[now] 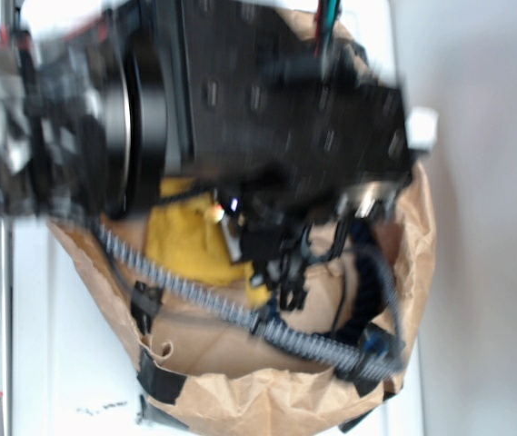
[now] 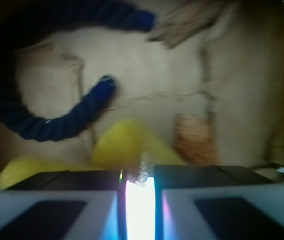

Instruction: Grab the yellow cloth.

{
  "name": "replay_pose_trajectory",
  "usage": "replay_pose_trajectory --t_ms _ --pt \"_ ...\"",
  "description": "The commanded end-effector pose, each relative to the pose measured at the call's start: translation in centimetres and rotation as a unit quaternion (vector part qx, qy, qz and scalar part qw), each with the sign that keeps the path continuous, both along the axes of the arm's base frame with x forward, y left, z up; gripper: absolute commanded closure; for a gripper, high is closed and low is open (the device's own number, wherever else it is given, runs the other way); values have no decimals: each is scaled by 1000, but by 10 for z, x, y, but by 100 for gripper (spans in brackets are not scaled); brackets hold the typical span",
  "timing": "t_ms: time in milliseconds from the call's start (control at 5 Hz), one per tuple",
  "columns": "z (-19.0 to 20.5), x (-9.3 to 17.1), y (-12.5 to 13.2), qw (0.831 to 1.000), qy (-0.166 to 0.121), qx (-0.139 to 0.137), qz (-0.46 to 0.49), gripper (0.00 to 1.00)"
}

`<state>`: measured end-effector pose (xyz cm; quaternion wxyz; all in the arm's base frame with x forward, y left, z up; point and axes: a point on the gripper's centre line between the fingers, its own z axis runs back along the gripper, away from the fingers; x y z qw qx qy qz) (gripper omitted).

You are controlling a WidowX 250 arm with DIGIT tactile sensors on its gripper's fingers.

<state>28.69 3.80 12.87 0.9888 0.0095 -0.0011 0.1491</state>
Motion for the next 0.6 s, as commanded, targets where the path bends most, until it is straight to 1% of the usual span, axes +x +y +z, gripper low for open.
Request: replay_pose_trajectory --t_ms 0,200,400 --pt "87 -18 12 993 -120 -10 -21 100" --pt "103 -27 9 989 -139 -27 -33 100" --pt "104 -27 4 990 -136 -22 -41 100"
